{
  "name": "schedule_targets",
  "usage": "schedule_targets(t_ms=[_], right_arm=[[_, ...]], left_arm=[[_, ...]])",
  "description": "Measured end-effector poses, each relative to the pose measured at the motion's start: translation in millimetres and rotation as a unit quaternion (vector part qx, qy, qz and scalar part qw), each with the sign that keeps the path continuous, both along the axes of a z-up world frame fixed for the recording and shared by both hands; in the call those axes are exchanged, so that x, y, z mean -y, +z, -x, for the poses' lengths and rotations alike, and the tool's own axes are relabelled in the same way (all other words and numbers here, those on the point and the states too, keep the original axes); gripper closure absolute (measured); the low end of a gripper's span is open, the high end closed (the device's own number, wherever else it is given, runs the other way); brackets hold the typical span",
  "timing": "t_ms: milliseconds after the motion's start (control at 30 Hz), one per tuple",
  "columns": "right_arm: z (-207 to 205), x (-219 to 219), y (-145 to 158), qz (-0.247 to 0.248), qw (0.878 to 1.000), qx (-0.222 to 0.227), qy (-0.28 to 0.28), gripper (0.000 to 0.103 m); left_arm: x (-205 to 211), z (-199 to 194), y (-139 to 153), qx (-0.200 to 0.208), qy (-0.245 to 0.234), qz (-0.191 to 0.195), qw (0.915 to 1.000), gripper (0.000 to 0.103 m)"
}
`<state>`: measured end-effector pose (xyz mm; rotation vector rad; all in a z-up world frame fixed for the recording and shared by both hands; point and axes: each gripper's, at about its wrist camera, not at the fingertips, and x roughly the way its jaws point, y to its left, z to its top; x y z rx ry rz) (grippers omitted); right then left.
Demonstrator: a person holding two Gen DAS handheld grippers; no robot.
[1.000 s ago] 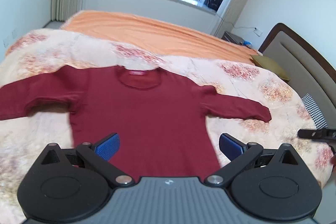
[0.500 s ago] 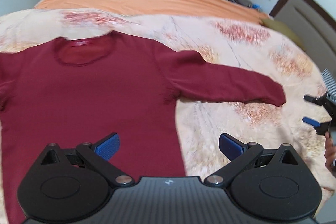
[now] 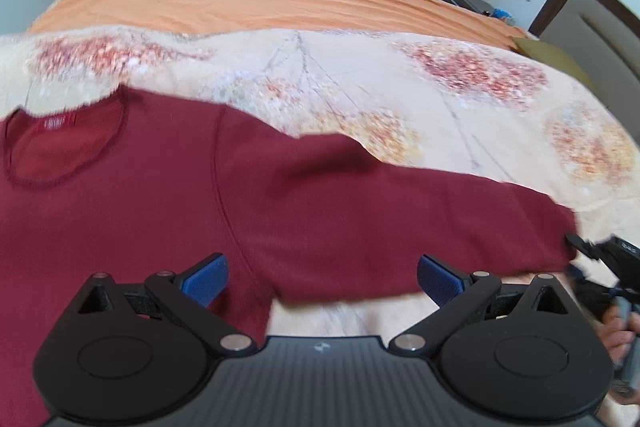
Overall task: Fold small clothes
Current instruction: 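Grasp the sweater's sleeve cuff with the right gripper, then carry the cuff across the sweater body with the right gripper and release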
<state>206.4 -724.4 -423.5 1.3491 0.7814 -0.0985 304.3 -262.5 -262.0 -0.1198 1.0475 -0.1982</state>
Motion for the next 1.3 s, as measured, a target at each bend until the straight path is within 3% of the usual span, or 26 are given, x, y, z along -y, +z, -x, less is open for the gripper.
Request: schedule_targets(t_ms=[33,133,233,300,433,500,533,567,600,667,700,733,767,800,900,1000,1167,1300], right_arm=[[-3,1,1,-0.001,1.000,0.004,0.004,0.097],[3,17,24,0.008,0.998,0.056,-0.011,0.098],[17,37,48,0.022,0.996,0.079,-0.024,0.099],[19,39,52,0.039,0.997,0.069,0.002,0.099],[18,27,33,0.078,0.996,0.015,0.046,0.097],[25,24,24,0.073,0.996,0.004,0.044,0.090],[27,24,22,0.065,0.997,0.003,0.038,0.081],[30,24,21,0.055,0.998,0.004,0.032,0.063],[33,24,20,0.048,0.999,0.009,0.025,0.055],[36,21,19,0.043,0.999,0.015,0.016,0.050],[37,23,19,0.044,0.999,0.017,0.013,0.052],[37,22,19,0.048,0.999,0.018,0.012,0.061],[36,21,21,0.054,0.998,0.017,0.013,0.085],[33,19,26,0.063,0.998,0.020,0.017,0.095],[21,8,53,0.119,0.991,0.041,0.045,0.096],[8,-21,90,0.176,0.977,0.076,0.094,0.096],[-23,-110,135,0.227,0.944,0.130,0.199,0.096],[-49,-195,146,0.238,0.922,0.152,0.267,0.096]], left_arm=[[0,-9,-3,0.004,-0.001,-0.008,1.0000,0.001],[2,-35,-10,0.017,-0.001,-0.009,0.9998,0.001],[6,-55,-14,0.031,-0.020,0.033,0.9988,0.001],[14,-66,-24,0.033,-0.039,0.042,0.9978,0.001],[30,-86,-64,-0.021,-0.052,-0.024,0.9981,0.001],[39,-85,-62,-0.013,-0.075,-0.048,0.9959,0.001],[42,-83,-58,-0.010,-0.085,-0.048,0.9952,0.001],[42,-80,-51,-0.005,-0.091,-0.037,0.9952,0.001],[40,-76,-43,0.001,-0.094,-0.020,0.9954,0.001],[35,-69,-30,0.008,-0.090,0.003,0.9959,0.001],[32,-65,-26,0.008,-0.087,0.008,0.9961,0.001],[28,-62,-25,0.006,-0.083,0.010,0.9964,0.001],[24,-59,-24,0.003,-0.080,0.008,0.9967,0.001],[18,-57,-25,-0.001,-0.076,0.008,0.9970,0.001],[1,-52,-28,-0.013,-0.056,0.016,0.9982,0.001],[-22,-45,-25,-0.016,-0.026,0.039,0.9988,0.001],[-70,-30,-18,-0.022,0.028,0.084,0.9958,0.001],[-109,-17,-15,-0.026,0.052,0.089,0.9943,0.001]])
